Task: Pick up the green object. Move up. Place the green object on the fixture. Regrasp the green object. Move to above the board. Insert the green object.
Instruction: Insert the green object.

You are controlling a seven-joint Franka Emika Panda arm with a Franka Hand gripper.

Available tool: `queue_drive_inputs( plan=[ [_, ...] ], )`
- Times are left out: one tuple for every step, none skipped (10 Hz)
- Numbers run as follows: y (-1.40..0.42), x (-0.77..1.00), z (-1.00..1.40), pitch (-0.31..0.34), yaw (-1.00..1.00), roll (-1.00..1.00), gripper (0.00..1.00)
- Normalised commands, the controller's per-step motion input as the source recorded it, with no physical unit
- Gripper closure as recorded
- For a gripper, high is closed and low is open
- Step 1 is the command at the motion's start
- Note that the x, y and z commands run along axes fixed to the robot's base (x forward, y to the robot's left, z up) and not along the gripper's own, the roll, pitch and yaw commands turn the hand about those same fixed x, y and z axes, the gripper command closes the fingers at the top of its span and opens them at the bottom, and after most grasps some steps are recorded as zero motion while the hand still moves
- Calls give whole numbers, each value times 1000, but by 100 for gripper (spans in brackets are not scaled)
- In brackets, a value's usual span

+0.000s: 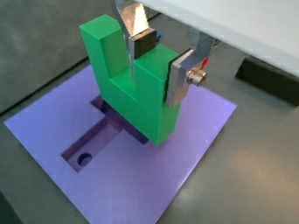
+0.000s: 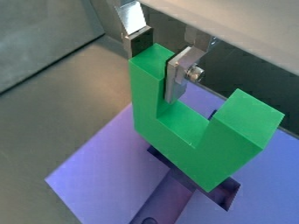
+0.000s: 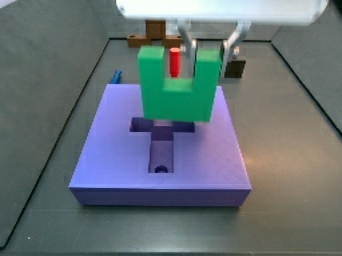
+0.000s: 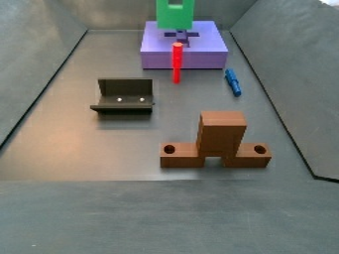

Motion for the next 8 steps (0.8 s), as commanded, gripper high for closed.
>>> queue_drive_inputs(
  plan=[
    [-109, -137, -9, -91, 534, 176, 100],
    [-183, -11, 0, -56, 491, 250, 100],
    [-83, 0, 0, 0, 223, 217, 100],
    [0, 117, -31, 46, -106, 124, 100],
    [143, 126, -66, 39, -163, 70, 100],
    [180, 60, -120, 27, -174, 84, 100],
    [66, 0, -194, 0, -106, 23, 100],
    [-77, -54, -169, -43, 29, 0, 100]
  ],
)
